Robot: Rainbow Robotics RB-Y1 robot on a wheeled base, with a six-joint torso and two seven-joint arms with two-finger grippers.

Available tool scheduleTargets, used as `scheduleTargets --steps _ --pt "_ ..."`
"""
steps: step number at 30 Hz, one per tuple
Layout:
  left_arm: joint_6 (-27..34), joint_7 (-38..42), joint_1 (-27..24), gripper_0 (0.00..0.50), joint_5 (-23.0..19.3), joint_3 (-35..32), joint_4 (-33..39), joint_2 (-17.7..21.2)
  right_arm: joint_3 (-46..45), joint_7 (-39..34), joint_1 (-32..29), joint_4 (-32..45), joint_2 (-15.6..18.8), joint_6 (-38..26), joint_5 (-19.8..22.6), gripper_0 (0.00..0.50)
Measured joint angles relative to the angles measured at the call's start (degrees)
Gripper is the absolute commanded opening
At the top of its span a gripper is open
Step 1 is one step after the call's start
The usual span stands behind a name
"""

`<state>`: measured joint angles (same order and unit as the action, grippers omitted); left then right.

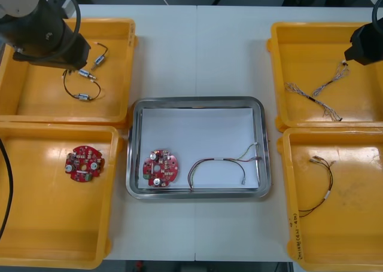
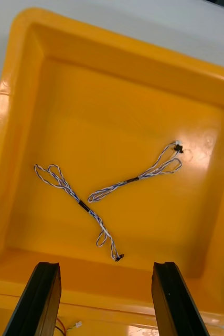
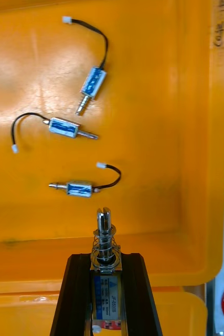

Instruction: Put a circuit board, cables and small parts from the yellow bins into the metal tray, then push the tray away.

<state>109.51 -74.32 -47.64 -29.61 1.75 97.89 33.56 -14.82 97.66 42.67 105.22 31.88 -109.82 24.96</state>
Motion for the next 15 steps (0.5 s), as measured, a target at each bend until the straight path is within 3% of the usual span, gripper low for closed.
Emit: scheduleTargets --steps 15 --pt "0.1 1.3 0.0 0.000 0.7 6.1 3.6 -7.4 -1.2 -13.9 6.4 -18.5 0.0 0.0 -3.9 0.500"
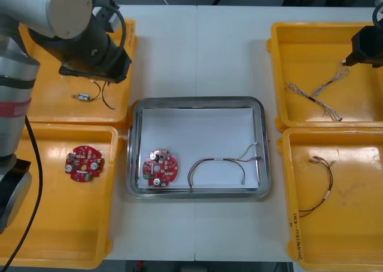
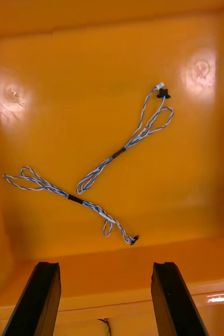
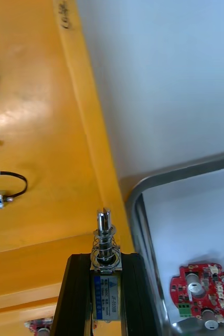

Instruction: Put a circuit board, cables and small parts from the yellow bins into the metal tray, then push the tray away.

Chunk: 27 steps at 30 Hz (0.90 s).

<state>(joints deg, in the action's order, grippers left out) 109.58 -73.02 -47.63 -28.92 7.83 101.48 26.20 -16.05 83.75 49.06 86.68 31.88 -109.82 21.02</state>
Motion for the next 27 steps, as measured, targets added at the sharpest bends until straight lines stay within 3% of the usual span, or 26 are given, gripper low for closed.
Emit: scheduleTargets --steps 9,19,27 --pt "0.0 6.4 0.0 0.001 0.0 6.0 0.3 -3.4 -0.4 -10.2 5.8 -10.9 0.0 0.0 -1.3 0.500" --pt "-0.1 6.9 2.5 0.001 0.0 12.4 0.1 -4.1 -0.4 -21.6 9.1 -20.1 0.0 0.0 -2.1 0.500" --pt "-5.8 7.2 3.5 0.000 1.1 15.5 -4.5 -4.3 -0.4 -28.1 9.5 -22.6 0.0 0.0 -2.7 0.500"
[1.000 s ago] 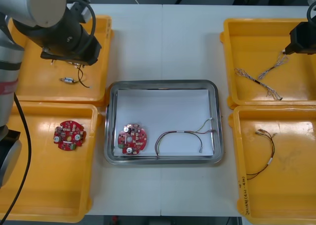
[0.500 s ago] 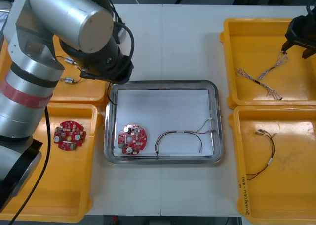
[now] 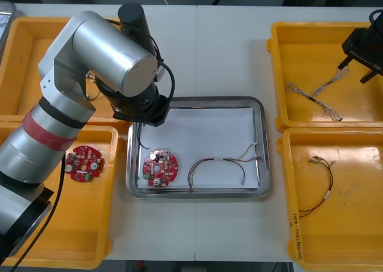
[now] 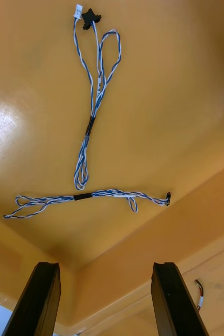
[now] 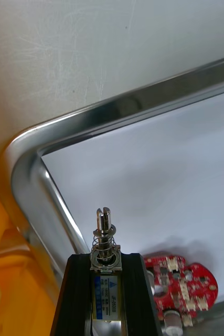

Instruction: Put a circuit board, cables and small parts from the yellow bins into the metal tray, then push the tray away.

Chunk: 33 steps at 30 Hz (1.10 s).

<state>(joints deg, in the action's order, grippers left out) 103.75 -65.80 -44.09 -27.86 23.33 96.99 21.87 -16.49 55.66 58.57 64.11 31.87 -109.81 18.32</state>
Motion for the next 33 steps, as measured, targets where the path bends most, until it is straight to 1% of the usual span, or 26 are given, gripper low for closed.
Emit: scheduleTargets --steps 2,7,14,19,20,21,22,23,24,26,33 --pt "-1.8 0.5 0.0 0.001 0.5 1.0 -1.5 -0.1 0.0 -0.1 0.0 0.0 0.0 0.5 -0.4 0.500" --pt "-5.2 3.7 0.0 0.001 0.8 2.8 -4.1 -0.3 0.0 -1.3 0.1 -0.8 0.0 5.1 -1.3 0.500" --pt "-10.1 5.4 0.8 0.003 0.9 4.3 -5.9 -0.4 0.0 -1.3 2.2 -7.3 -0.1 11.4 -2.0 0.500" --pt "-10.8 5.4 1.5 0.007 0.9 4.8 -6.1 -0.4 0.0 -3.8 3.8 -11.6 -0.2 15.8 -2.7 0.500" --pt "-10.8 5.4 1.5 0.016 0.9 4.9 -6.1 -0.4 0.0 -4.3 4.1 -12.3 -0.2 16.5 -2.8 0.500" --pt "-10.8 5.4 1.5 0.064 0.9 4.9 -6.1 -0.4 0.0 -4.5 4.3 -13.1 -0.2 17.2 -2.9 0.500" --pt "-10.8 5.4 1.5 0.168 0.9 5.0 -6.2 -0.4 0.0 -4.5 4.5 -13.8 -0.2 17.9 -3.0 0.500" --pt "-10.8 5.4 1.5 0.252 0.9 5.1 -6.2 -0.4 0.0 -4.5 4.8 -14.7 -0.2 18.7 -3.0 0.500" --pt "-10.9 5.4 1.5 0.384 0.9 5.2 -6.2 -0.4 0.0 -4.5 5.0 -15.5 -0.2 19.4 -3.1 0.500" --pt "-10.9 5.4 1.5 0.500 0.9 5.3 -6.2 -0.4 0.0 -4.5 5.5 -17.1 -0.2 20.5 -3.3 0.500" --pt "-10.9 5.5 1.5 0.500 0.9 5.3 -6.2 -0.4 0.0 -4.5 6.2 -21.8 -0.2 25.0 -3.8 0.500"
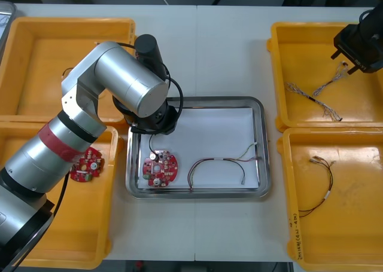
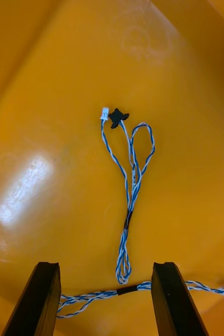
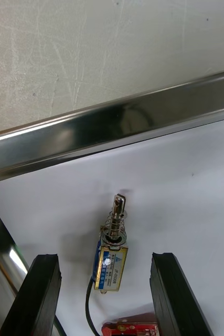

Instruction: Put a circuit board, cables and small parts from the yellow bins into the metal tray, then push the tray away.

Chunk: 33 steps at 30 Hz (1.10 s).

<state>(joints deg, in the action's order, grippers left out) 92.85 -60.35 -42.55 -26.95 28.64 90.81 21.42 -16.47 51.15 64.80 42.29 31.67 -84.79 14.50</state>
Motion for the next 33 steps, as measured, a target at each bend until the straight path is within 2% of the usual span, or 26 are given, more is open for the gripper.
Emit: scheduleTargets --steps 13,24,33 --pt "0.4 3.4 0.0 0.500 0.2 -0.2 1.4 -0.1 0.0 -3.7 0.2 -6.2 -1.9 5.6 -1.6 0.500" --pt "10.9 3.5 0.0 0.500 0.3 -6.6 9.5 -0.1 0.0 -3.7 3.5 -16.2 -1.9 10.8 -3.1 0.500" --pt "16.4 3.5 0.0 0.500 0.3 -13.4 14.9 -0.1 0.0 -3.7 4.3 -17.9 -1.9 11.9 -3.4 0.500"
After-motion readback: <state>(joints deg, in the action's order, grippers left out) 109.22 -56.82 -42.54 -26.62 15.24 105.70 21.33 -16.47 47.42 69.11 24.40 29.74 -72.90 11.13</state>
